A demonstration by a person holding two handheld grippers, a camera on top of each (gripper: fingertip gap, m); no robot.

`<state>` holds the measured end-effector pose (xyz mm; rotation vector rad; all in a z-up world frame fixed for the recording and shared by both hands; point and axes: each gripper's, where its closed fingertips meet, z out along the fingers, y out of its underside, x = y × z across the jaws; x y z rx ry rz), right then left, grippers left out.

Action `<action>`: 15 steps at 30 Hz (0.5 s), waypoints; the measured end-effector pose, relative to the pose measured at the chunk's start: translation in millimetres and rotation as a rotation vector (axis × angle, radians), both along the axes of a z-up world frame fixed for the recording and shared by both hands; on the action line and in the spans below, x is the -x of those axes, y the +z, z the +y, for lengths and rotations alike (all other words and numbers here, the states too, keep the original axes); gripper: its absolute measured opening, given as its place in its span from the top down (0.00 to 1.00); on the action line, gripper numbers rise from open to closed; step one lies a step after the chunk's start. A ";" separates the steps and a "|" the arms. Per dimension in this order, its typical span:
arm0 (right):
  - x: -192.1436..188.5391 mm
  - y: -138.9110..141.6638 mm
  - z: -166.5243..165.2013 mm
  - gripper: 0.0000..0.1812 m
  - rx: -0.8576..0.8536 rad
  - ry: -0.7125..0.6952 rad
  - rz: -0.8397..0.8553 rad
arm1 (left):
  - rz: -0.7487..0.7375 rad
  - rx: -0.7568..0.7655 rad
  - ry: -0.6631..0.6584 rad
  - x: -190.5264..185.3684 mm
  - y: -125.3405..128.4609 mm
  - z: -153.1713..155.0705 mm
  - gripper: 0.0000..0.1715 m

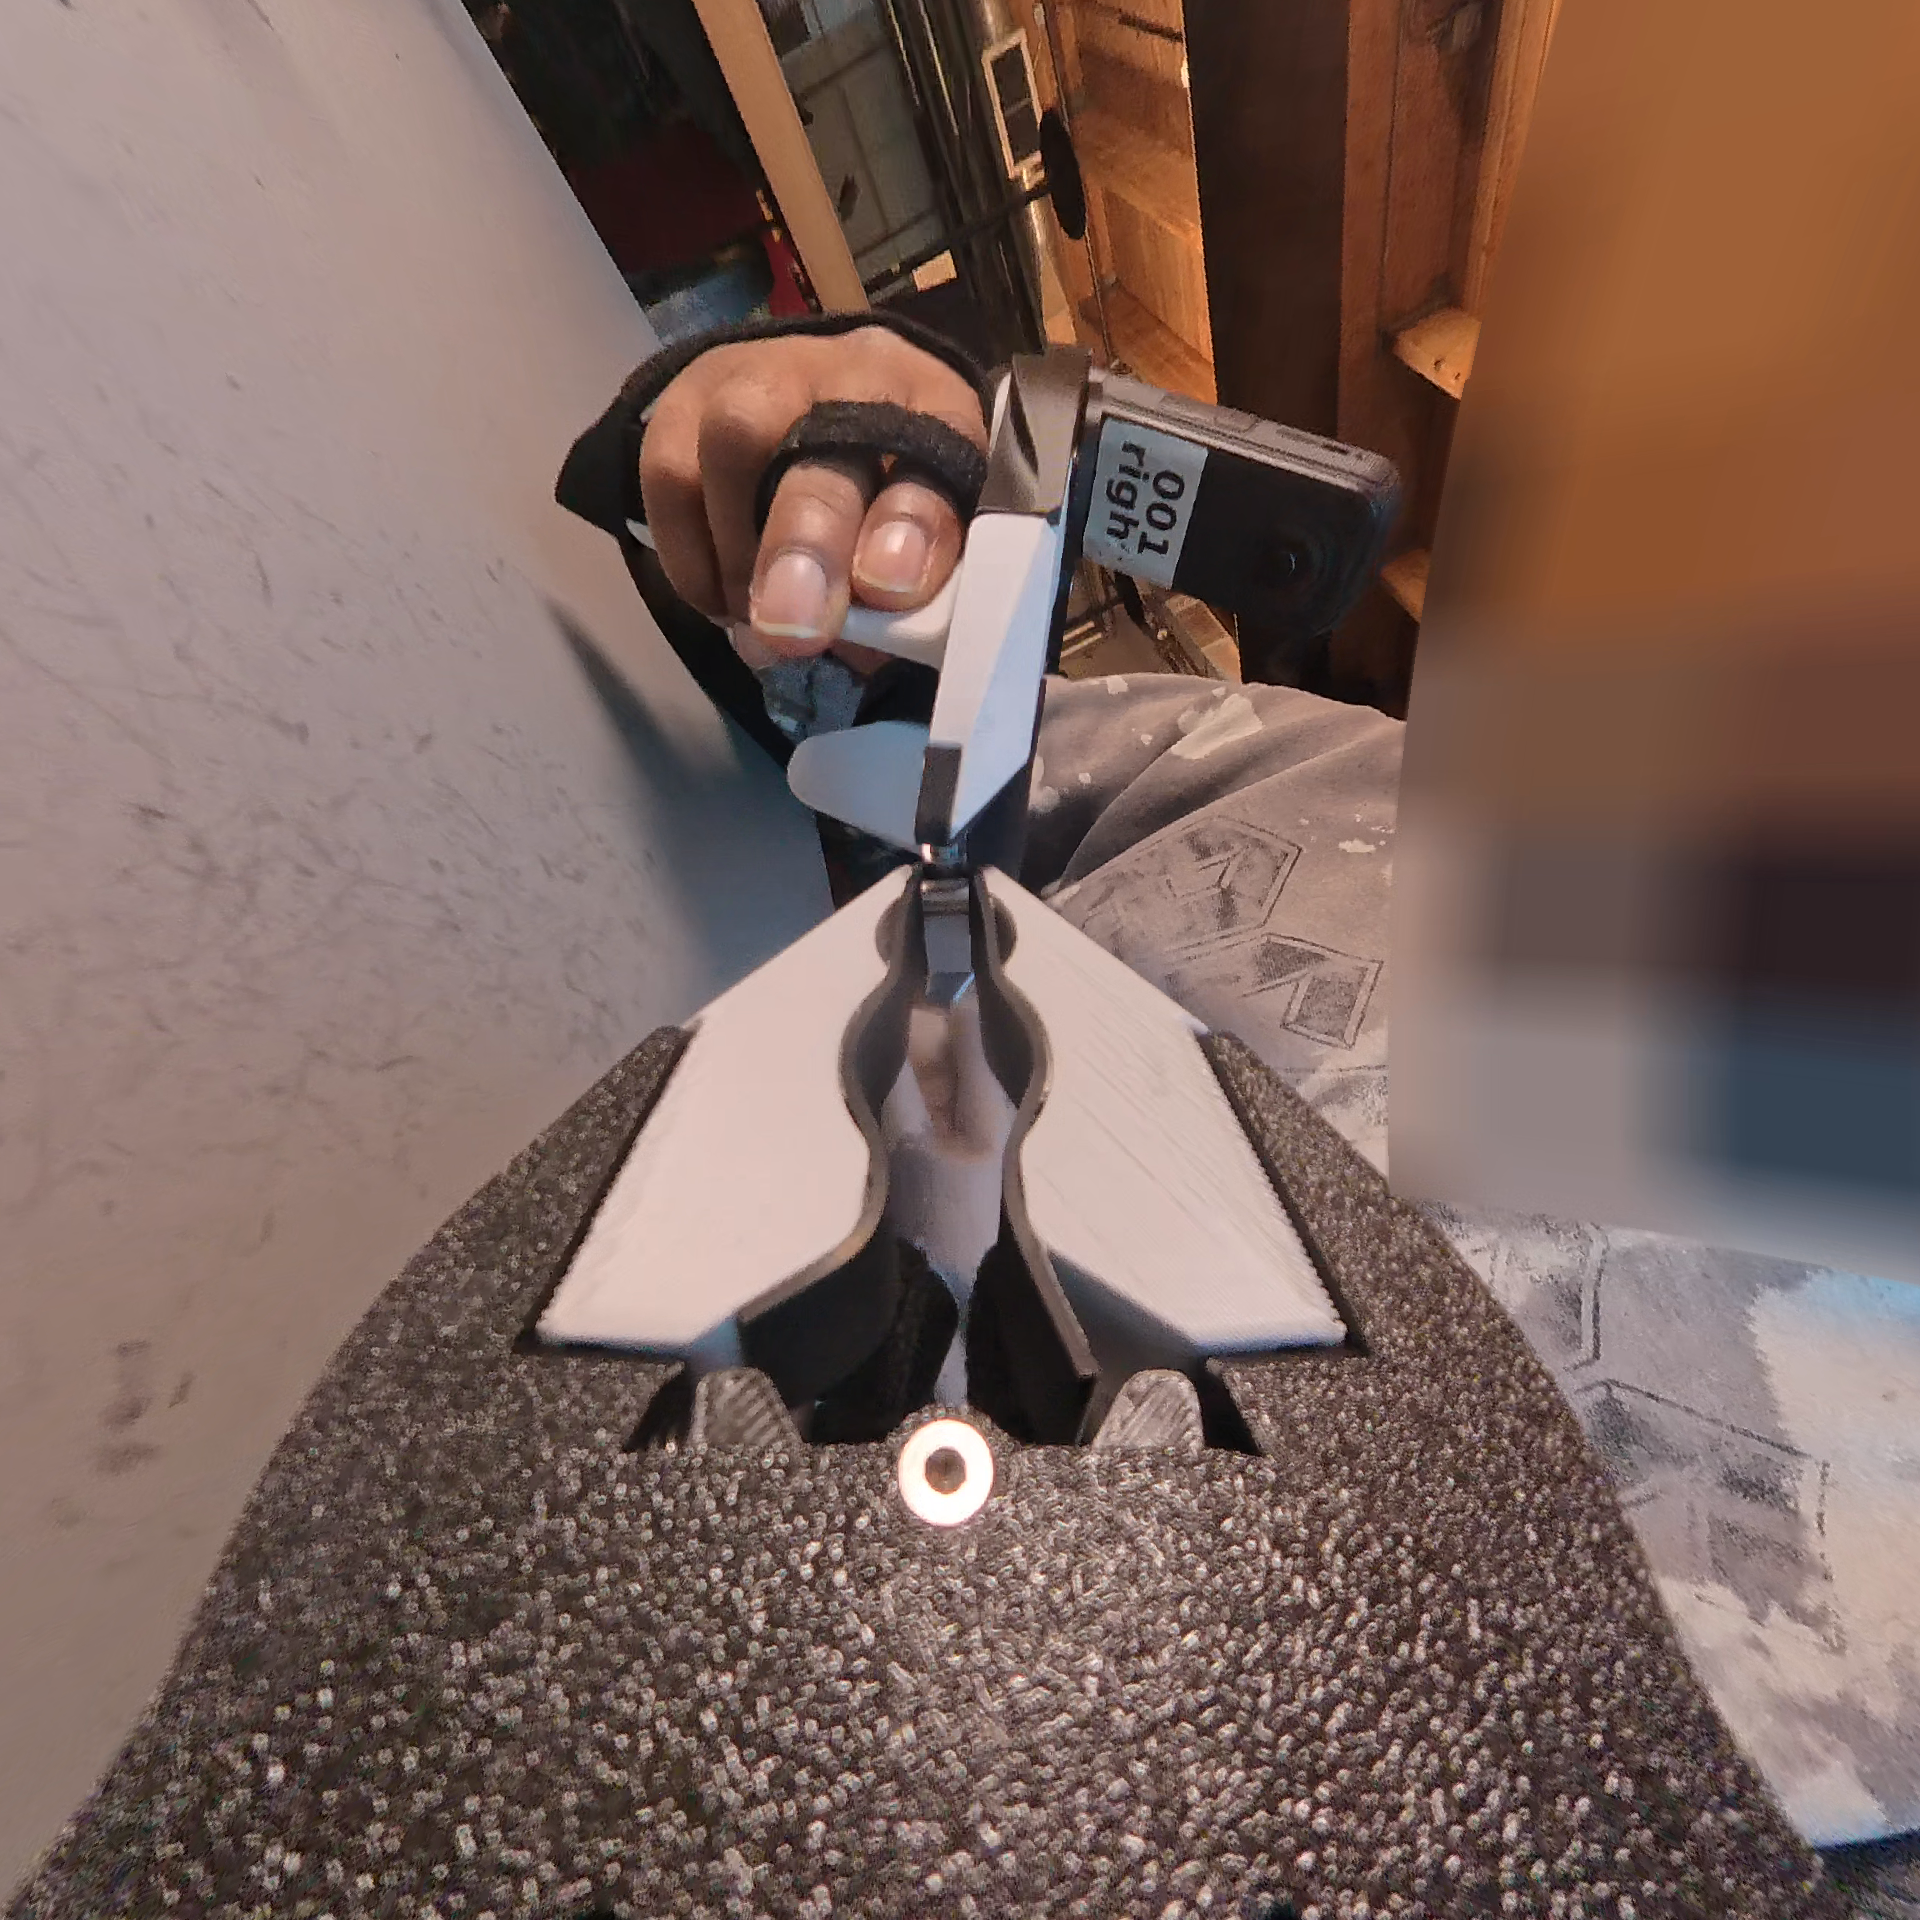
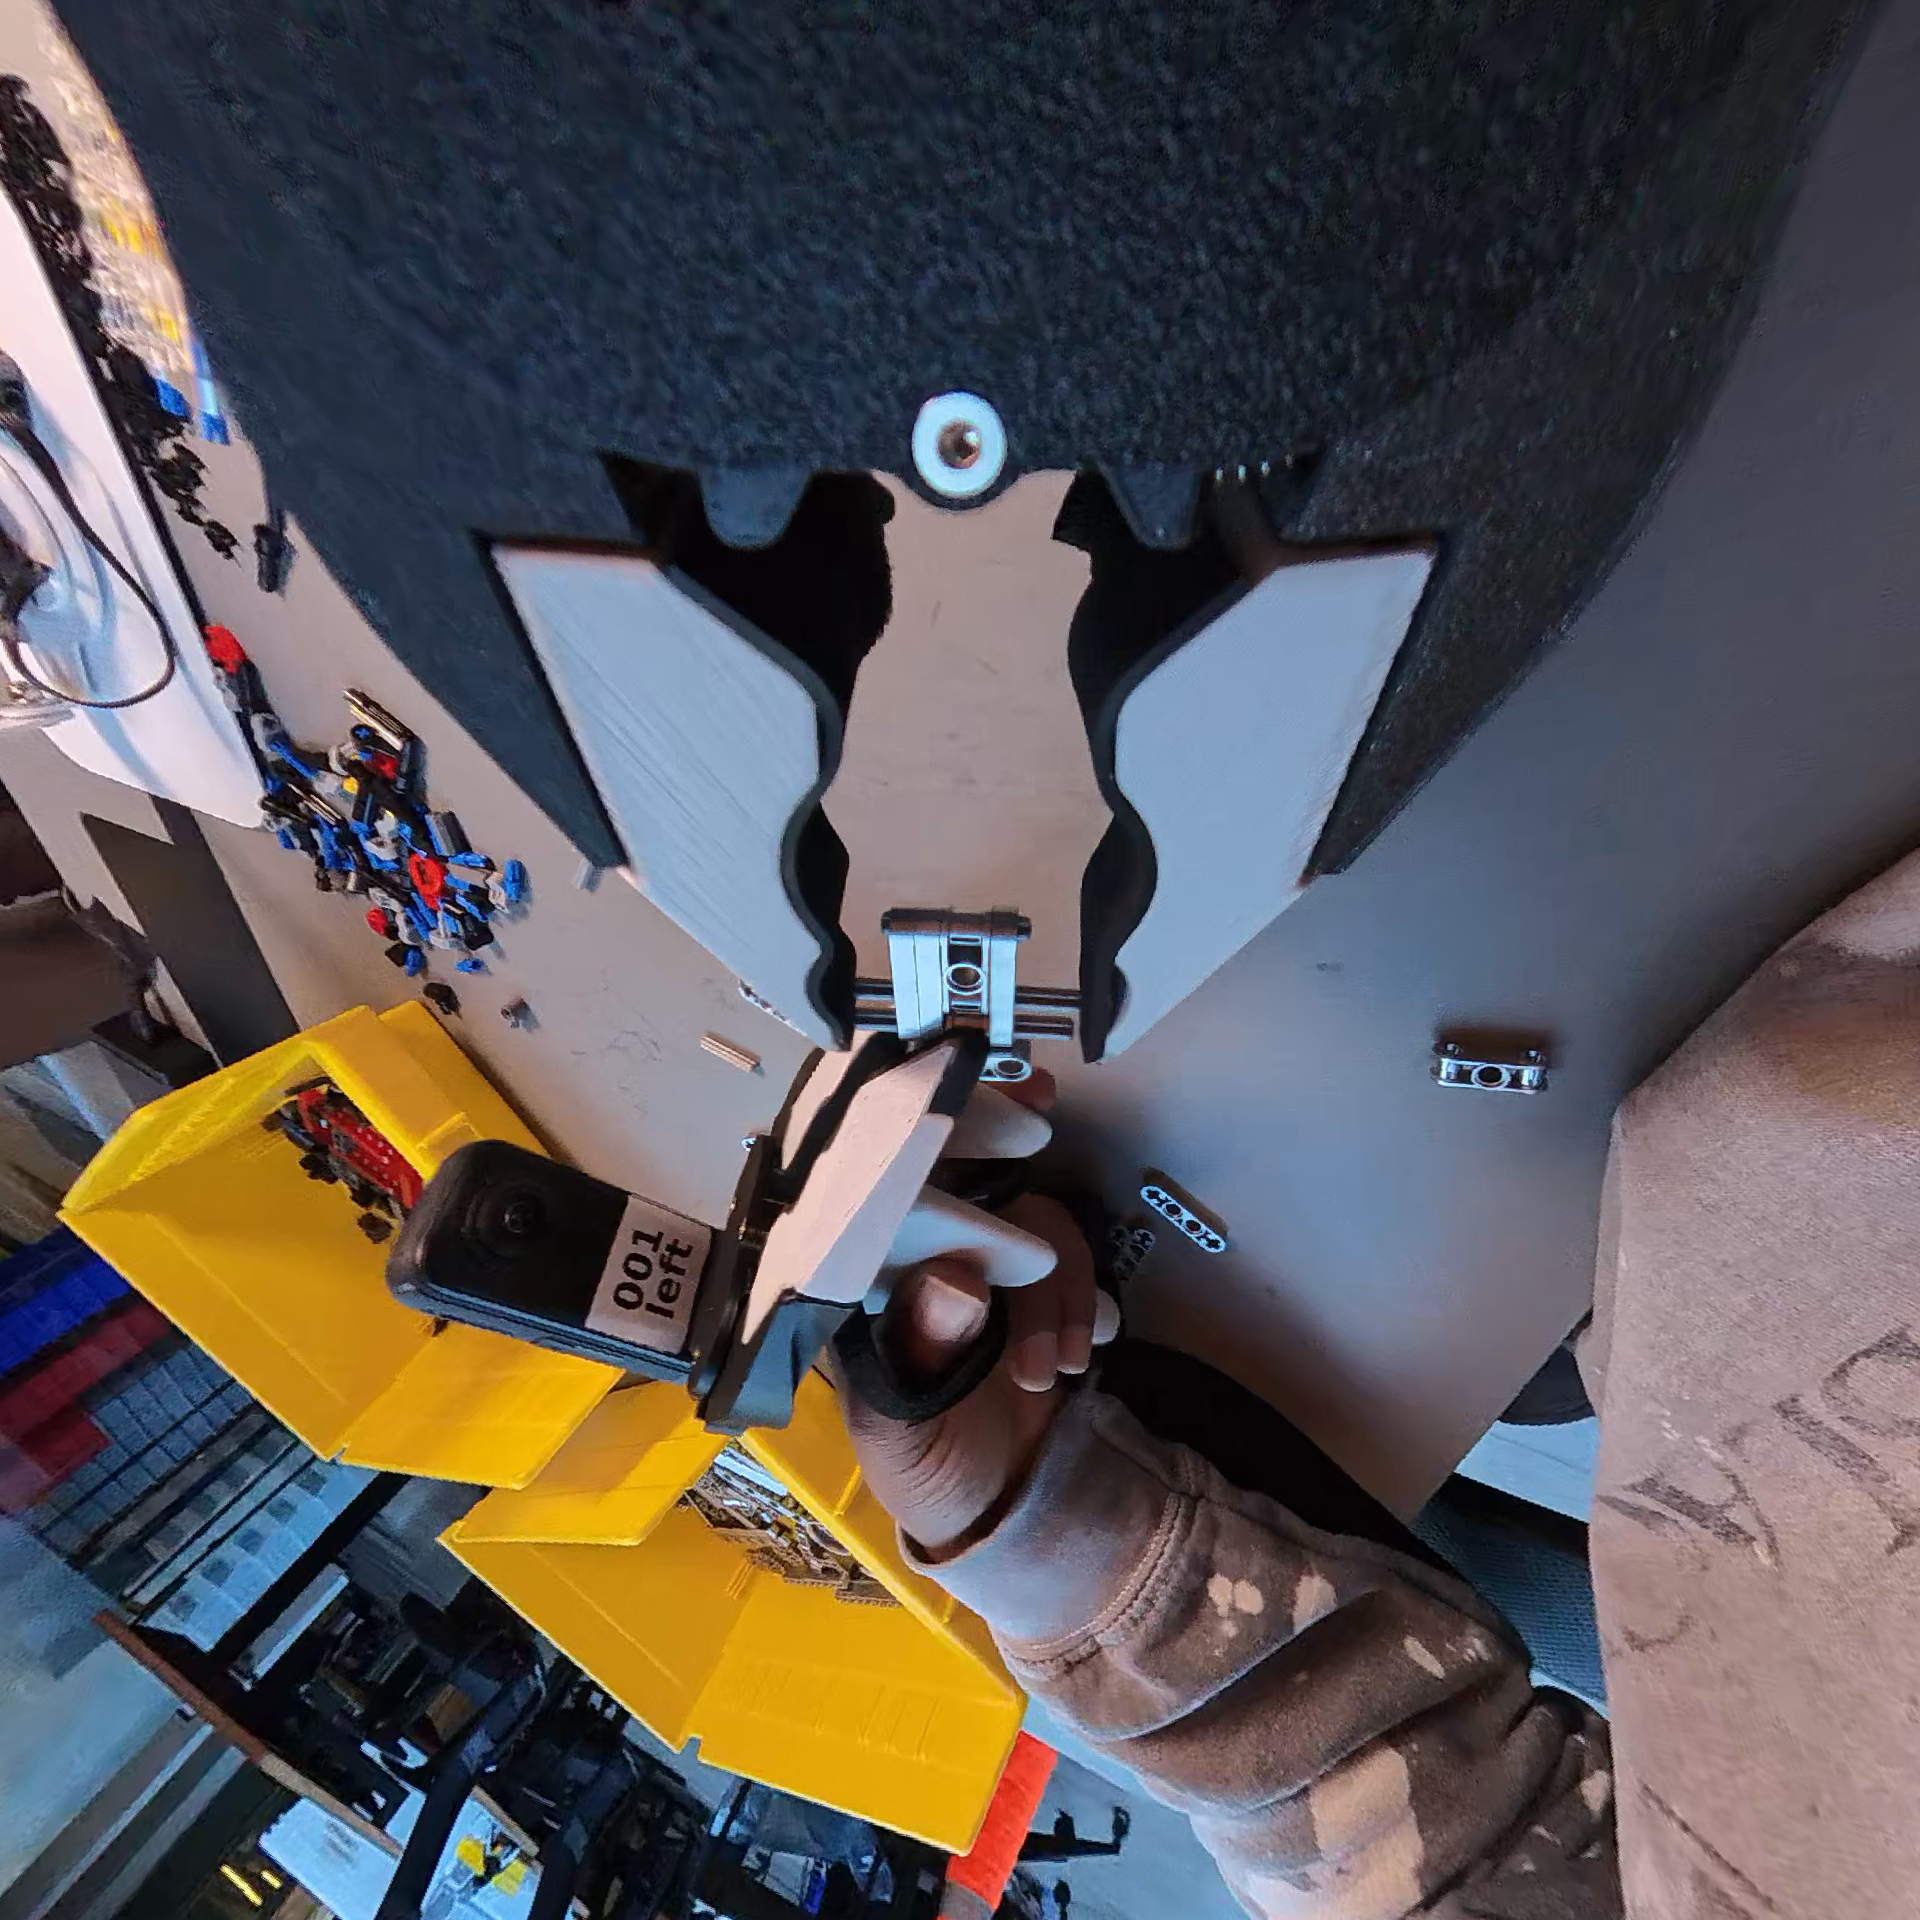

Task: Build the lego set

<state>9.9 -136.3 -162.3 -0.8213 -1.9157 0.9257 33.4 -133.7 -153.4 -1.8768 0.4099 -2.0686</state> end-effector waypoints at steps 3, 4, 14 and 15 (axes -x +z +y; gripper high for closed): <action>2.8 5.7 4.9 0.78 0.010 -0.035 0.033 | -0.026 -0.038 0.066 -1.1 6.5 6.7 0.97; 4.0 6.8 5.3 0.78 0.014 -0.043 0.037 | -0.031 -0.044 0.080 -2.4 7.7 7.9 0.97; 2.2 11.6 -1.8 0.78 -0.003 -0.021 0.055 | -0.074 -0.039 0.073 -5.5 12.8 1.9 0.97; 2.0 11.4 -1.6 0.78 -0.001 -0.022 0.052 | -0.075 -0.036 0.075 -5.6 12.7 2.2 0.97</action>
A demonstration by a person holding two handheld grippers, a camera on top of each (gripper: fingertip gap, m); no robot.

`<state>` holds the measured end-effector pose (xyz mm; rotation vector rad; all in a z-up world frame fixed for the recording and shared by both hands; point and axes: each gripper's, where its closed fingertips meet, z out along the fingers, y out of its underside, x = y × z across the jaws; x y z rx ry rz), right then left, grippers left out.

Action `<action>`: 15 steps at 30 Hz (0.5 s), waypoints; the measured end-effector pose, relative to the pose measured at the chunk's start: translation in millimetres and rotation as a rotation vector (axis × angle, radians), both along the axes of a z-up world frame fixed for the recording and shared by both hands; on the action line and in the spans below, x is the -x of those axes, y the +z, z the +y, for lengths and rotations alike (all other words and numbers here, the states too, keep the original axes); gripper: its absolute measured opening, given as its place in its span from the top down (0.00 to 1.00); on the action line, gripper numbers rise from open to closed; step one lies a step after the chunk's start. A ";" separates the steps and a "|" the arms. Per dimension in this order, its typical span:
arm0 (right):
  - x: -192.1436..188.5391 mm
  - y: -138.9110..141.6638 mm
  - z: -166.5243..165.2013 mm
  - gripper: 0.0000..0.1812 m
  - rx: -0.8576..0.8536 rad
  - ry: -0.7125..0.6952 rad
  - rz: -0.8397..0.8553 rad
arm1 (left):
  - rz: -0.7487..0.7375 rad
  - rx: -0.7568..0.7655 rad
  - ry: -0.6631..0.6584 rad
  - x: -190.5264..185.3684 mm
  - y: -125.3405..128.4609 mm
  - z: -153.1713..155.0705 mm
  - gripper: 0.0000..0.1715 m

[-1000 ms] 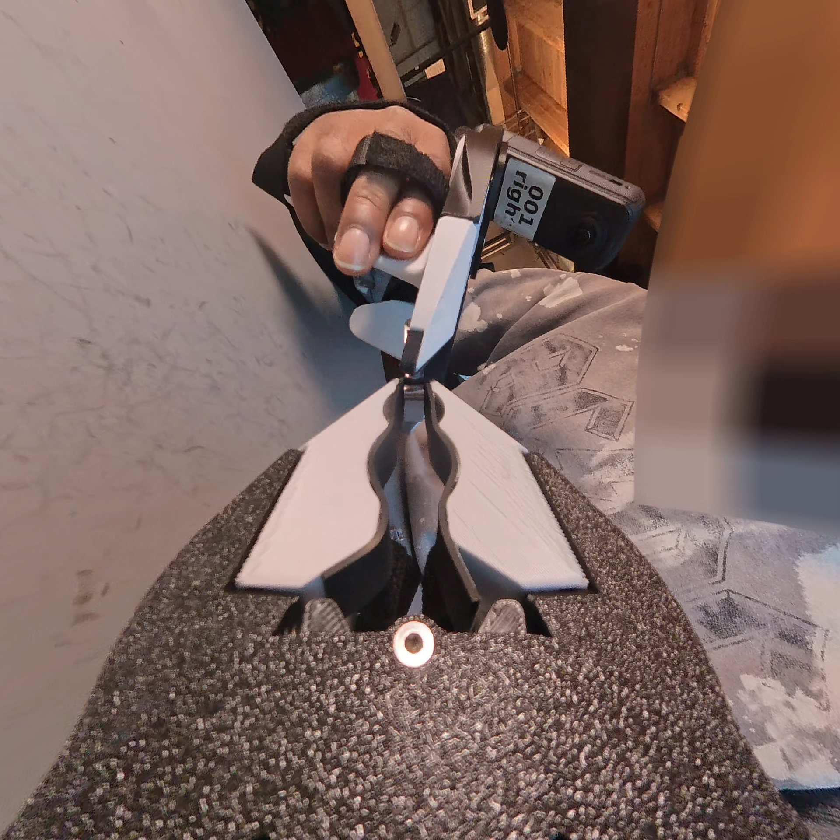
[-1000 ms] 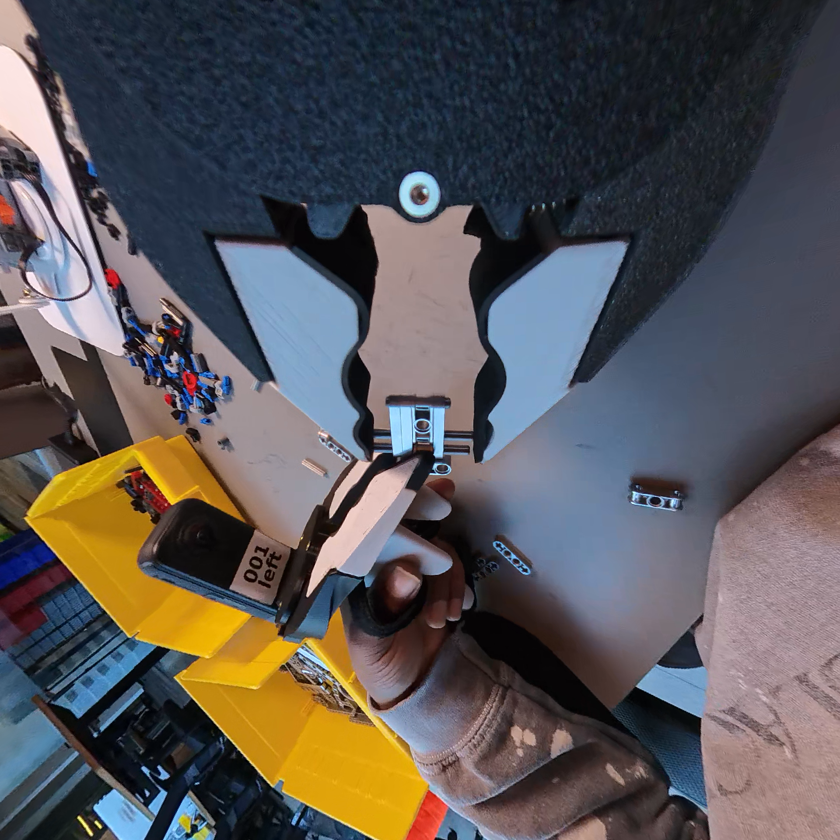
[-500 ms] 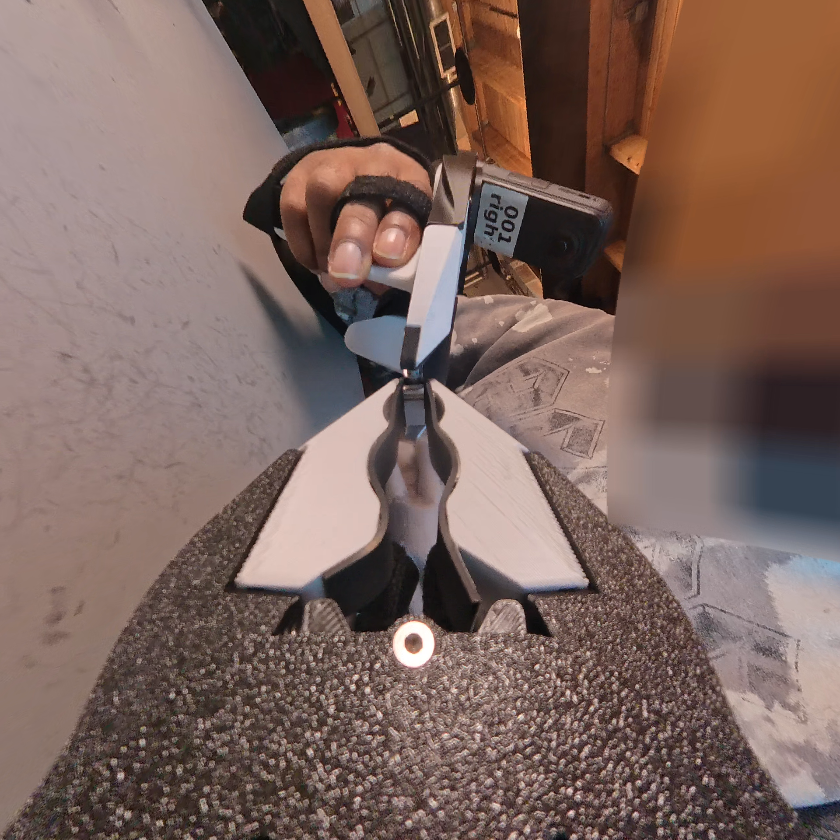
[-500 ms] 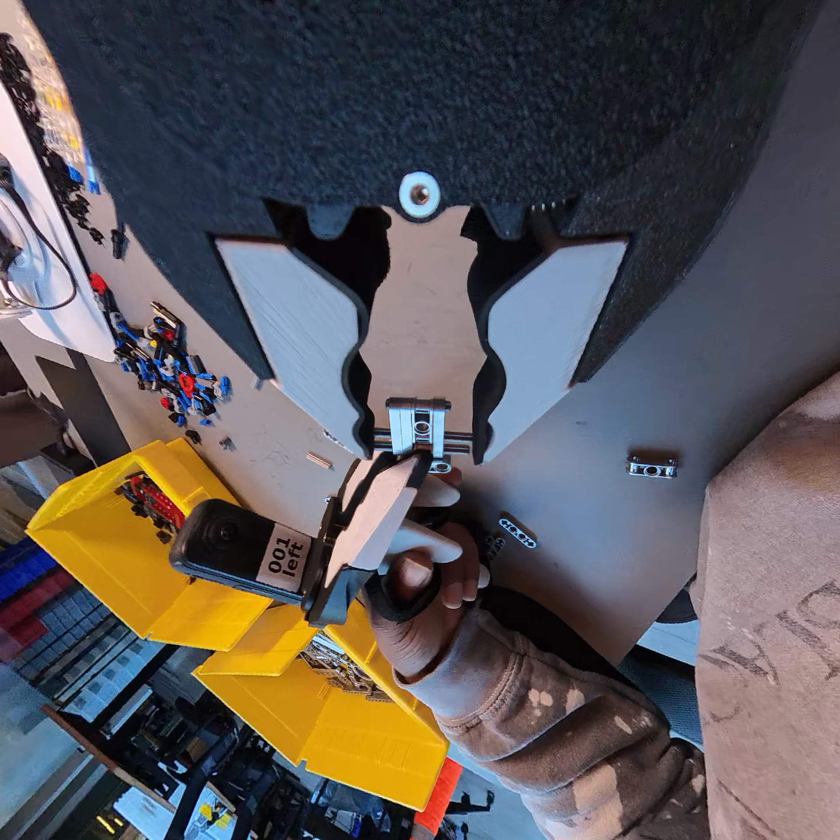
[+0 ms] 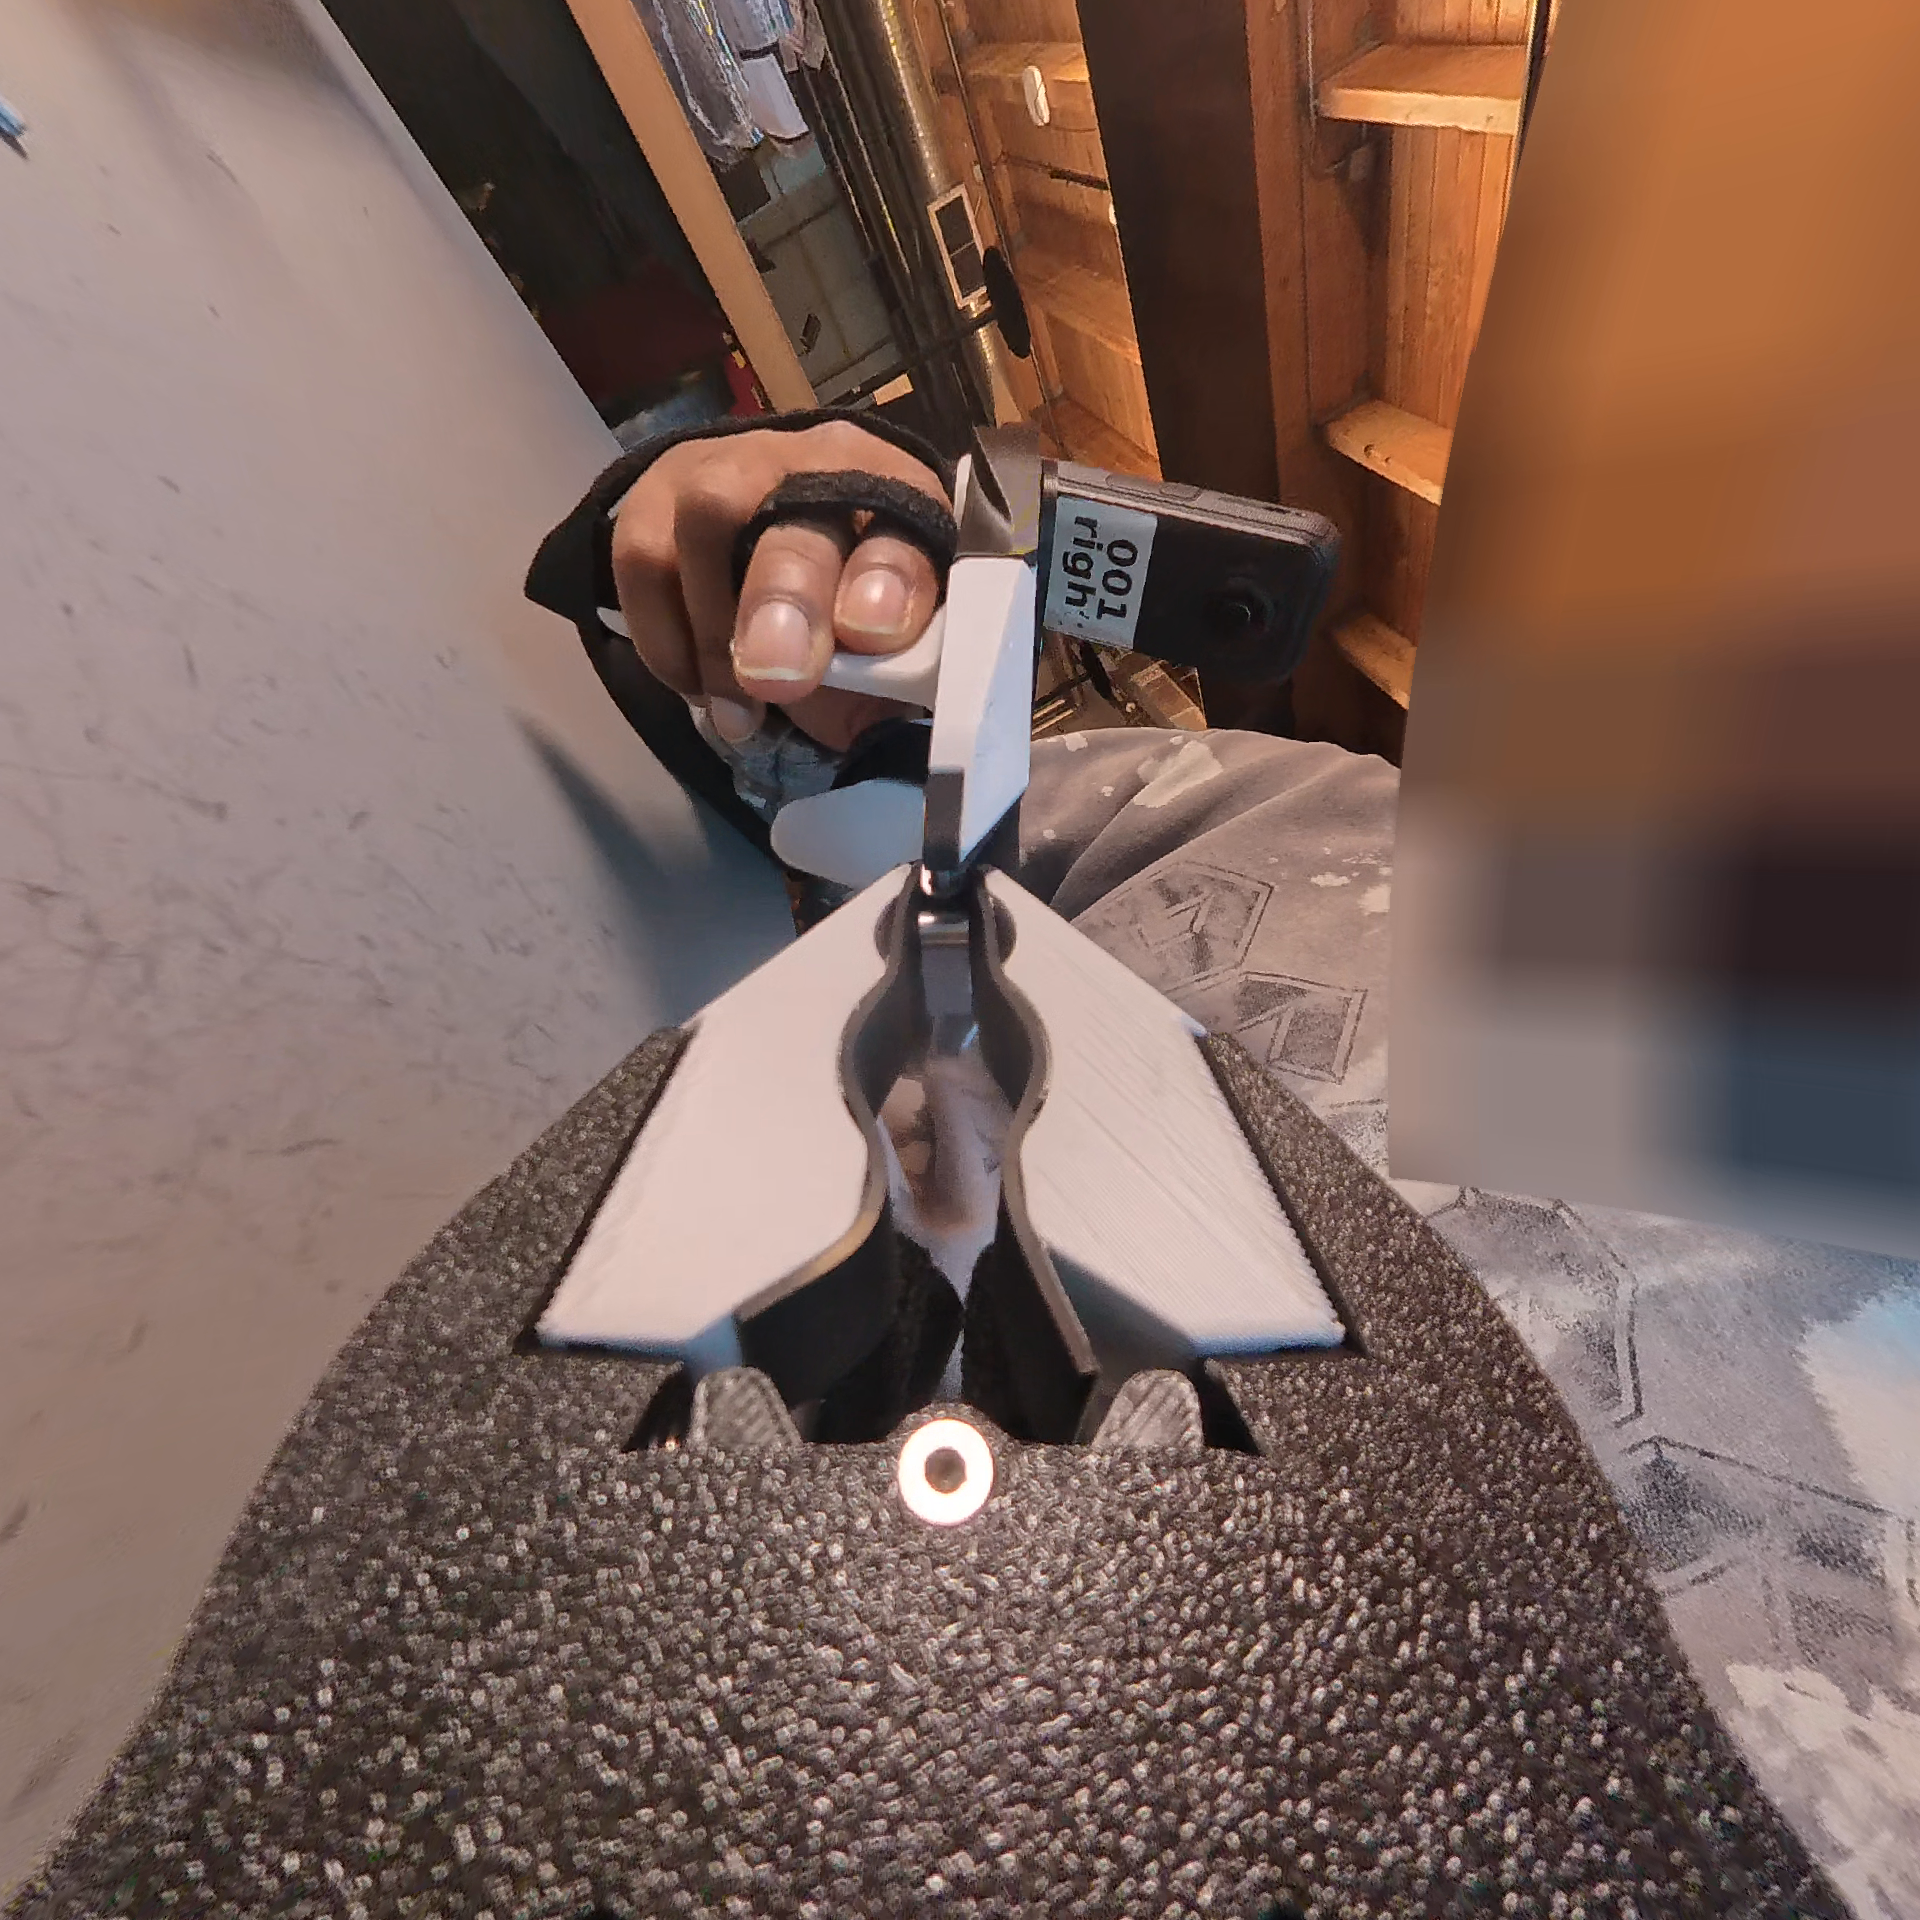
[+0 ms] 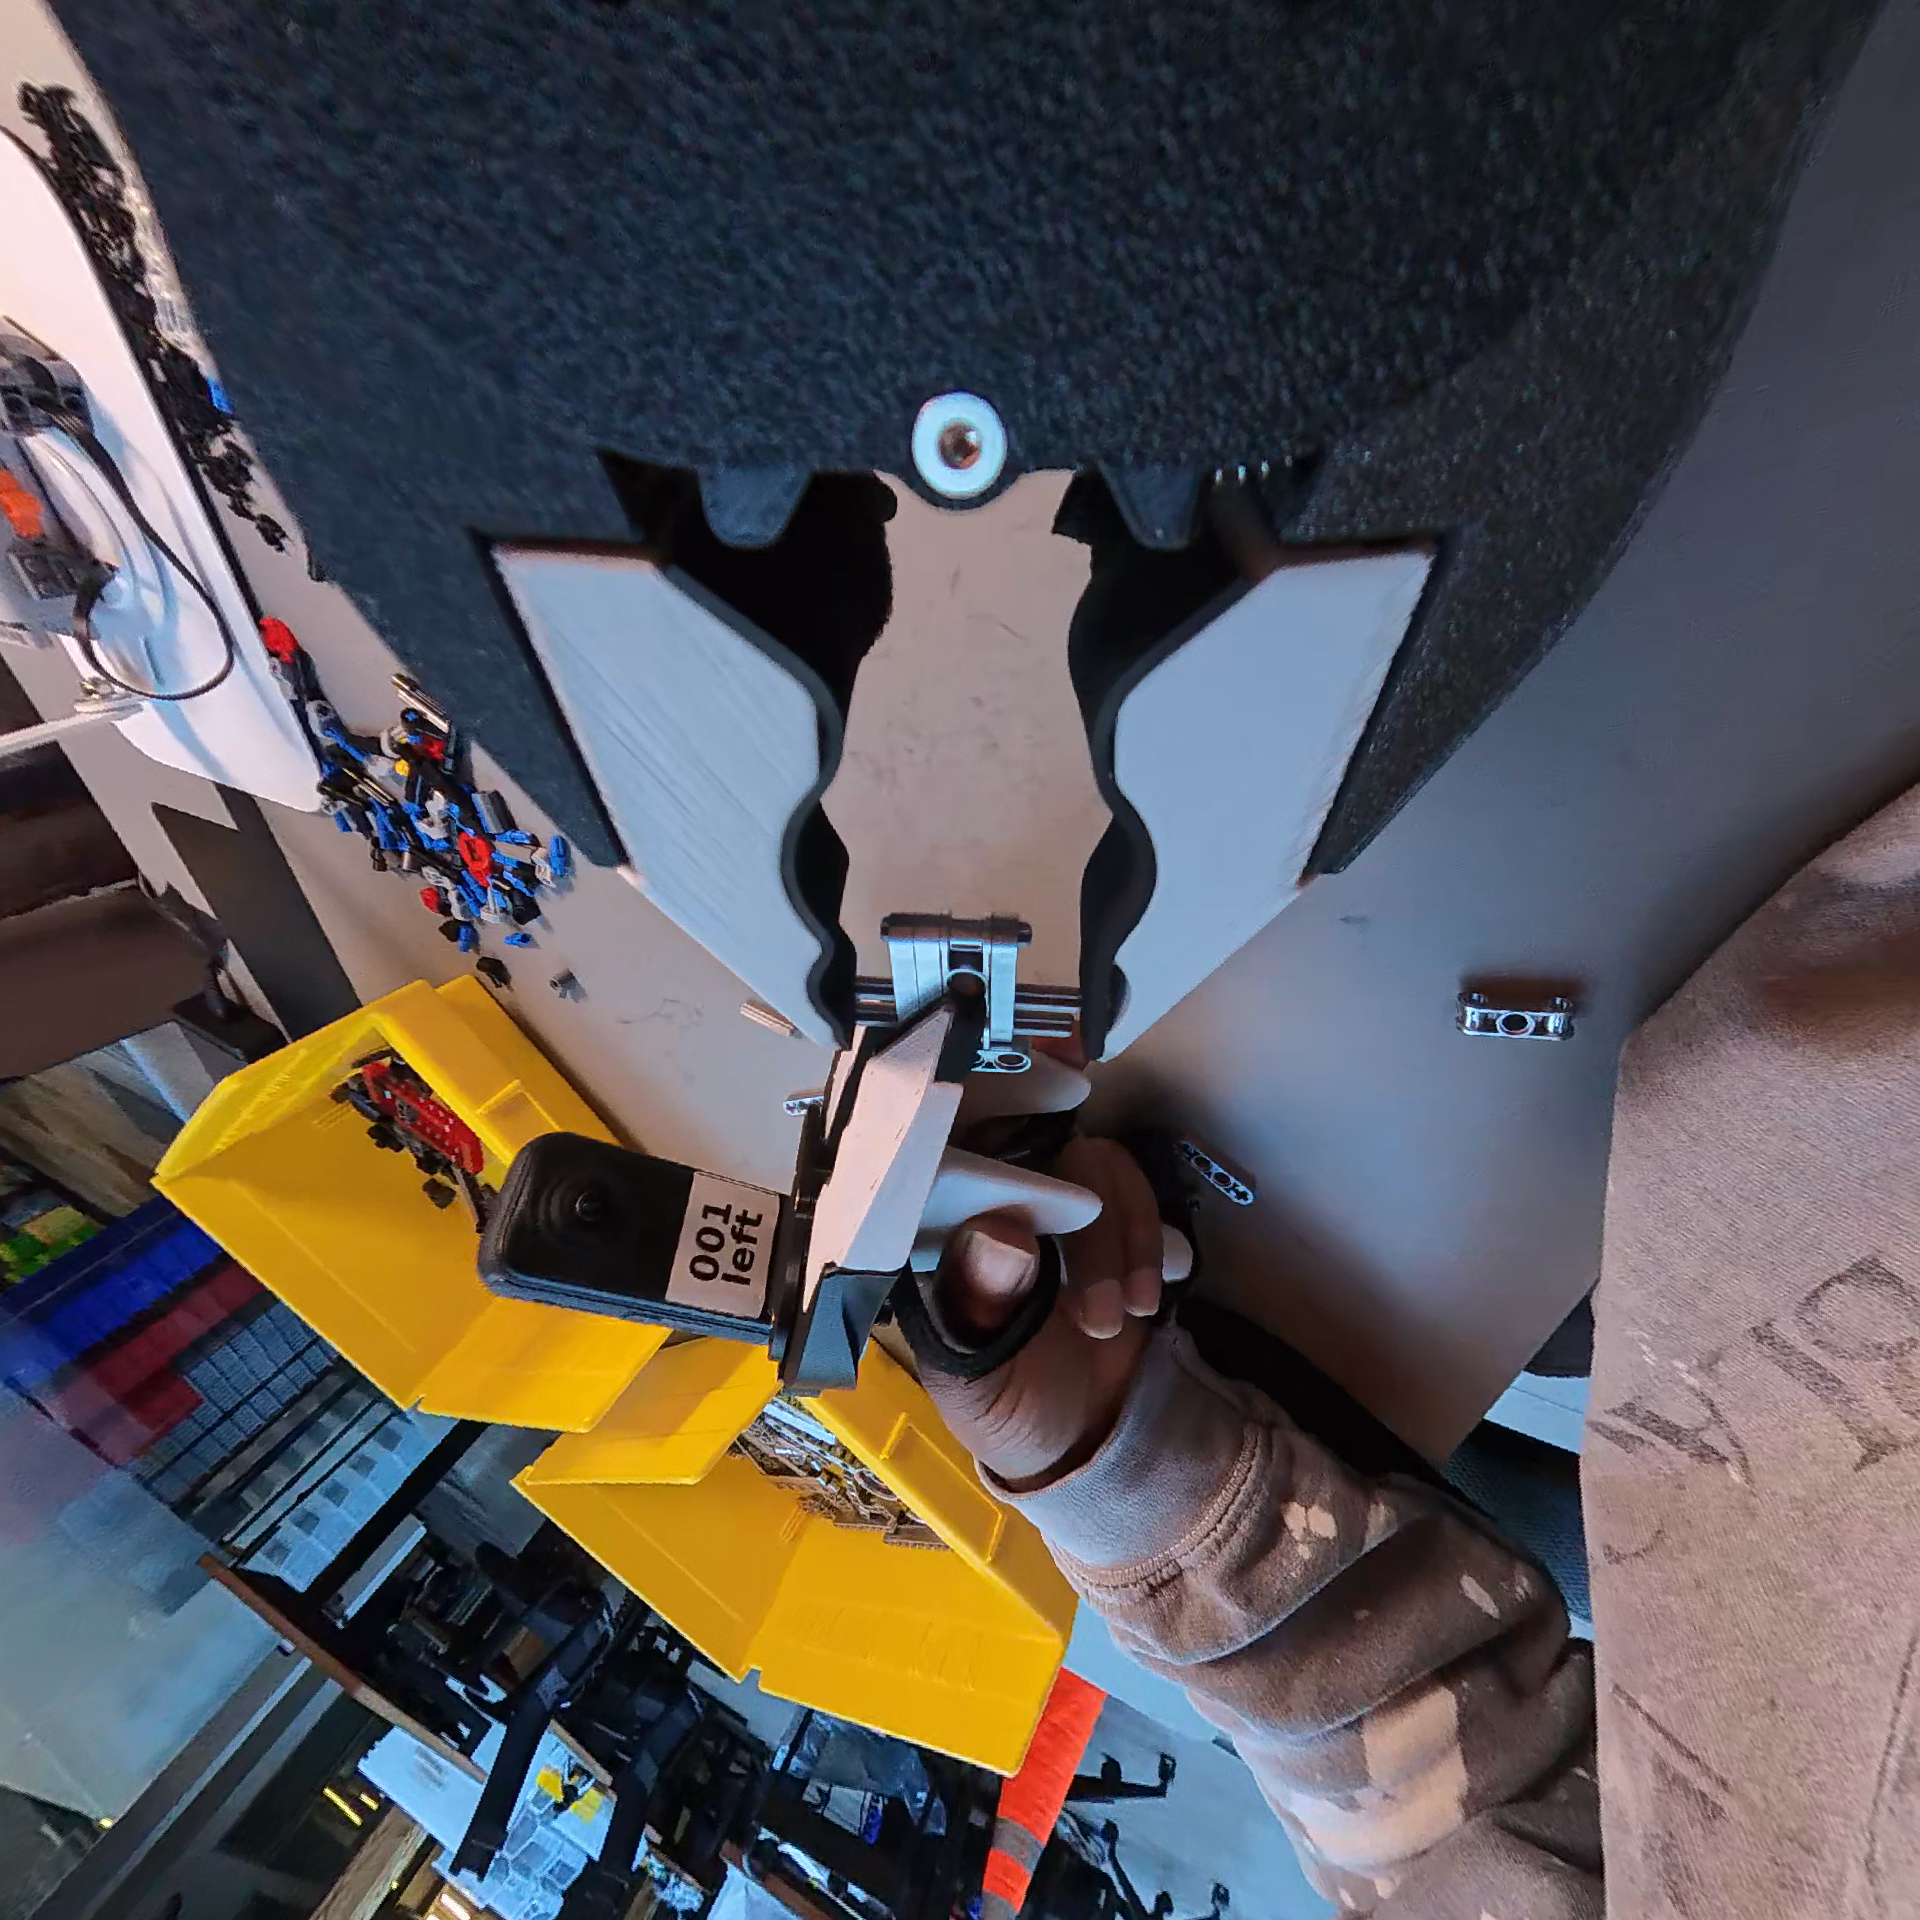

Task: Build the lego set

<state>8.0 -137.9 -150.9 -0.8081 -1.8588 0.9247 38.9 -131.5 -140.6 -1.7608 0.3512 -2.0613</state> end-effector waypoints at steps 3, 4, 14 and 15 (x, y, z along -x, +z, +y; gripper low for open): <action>-0.5 2.0 1.2 0.78 0.018 -0.006 0.007 | -0.019 0.009 0.012 0.0 2.2 1.7 0.97; -0.4 3.2 2.6 0.78 0.025 -0.013 0.011 | -0.023 0.008 0.024 0.1 3.2 2.9 0.97; -0.5 11.0 4.1 0.78 0.058 -0.029 0.032 | -0.063 -0.001 0.040 1.2 10.3 3.7 0.97; -1.0 10.4 3.8 0.78 0.060 -0.024 0.025 | -0.061 0.000 0.039 0.7 9.6 3.3 0.97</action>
